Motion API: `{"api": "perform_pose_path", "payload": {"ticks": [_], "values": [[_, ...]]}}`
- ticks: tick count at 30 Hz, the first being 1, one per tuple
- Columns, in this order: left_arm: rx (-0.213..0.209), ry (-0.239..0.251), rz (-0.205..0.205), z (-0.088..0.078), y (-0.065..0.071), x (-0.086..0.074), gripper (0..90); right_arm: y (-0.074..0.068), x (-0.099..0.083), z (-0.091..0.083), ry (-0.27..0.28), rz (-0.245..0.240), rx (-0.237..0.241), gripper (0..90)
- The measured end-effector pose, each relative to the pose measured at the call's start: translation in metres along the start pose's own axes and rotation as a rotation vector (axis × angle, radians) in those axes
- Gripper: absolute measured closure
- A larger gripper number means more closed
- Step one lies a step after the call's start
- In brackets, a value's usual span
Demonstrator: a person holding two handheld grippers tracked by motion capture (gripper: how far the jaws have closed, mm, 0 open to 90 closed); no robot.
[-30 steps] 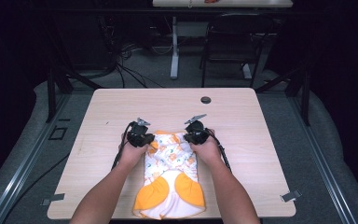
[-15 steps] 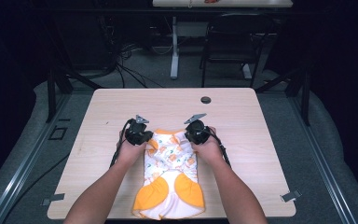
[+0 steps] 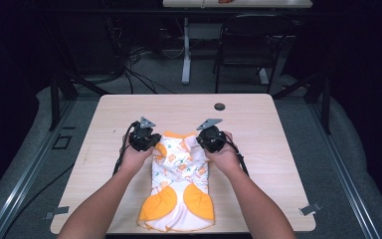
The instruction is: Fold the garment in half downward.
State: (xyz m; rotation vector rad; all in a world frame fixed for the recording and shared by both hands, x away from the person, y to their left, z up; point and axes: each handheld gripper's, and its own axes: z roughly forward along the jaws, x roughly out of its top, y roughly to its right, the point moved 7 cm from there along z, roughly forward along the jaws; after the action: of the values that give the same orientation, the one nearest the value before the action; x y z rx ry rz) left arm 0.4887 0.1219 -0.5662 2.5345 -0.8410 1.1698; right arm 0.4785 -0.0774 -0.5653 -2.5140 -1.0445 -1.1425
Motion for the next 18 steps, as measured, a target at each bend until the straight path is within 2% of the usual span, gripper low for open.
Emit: {"api": "perform_pose_path", "payload": {"ticks": [8, 18], "values": [[-0.004, 0.039, 0.005, -0.014, -0.002, 0.014, 85.4, 0.004, 0.014, -0.013, 0.041, 0.017, -0.002, 86.8], [0.009, 0.094, 0.012, -0.029, -0.006, 0.032, 85.4, 0.008, 0.035, -0.028, 0.091, -0.007, -0.029, 87.0]]}}
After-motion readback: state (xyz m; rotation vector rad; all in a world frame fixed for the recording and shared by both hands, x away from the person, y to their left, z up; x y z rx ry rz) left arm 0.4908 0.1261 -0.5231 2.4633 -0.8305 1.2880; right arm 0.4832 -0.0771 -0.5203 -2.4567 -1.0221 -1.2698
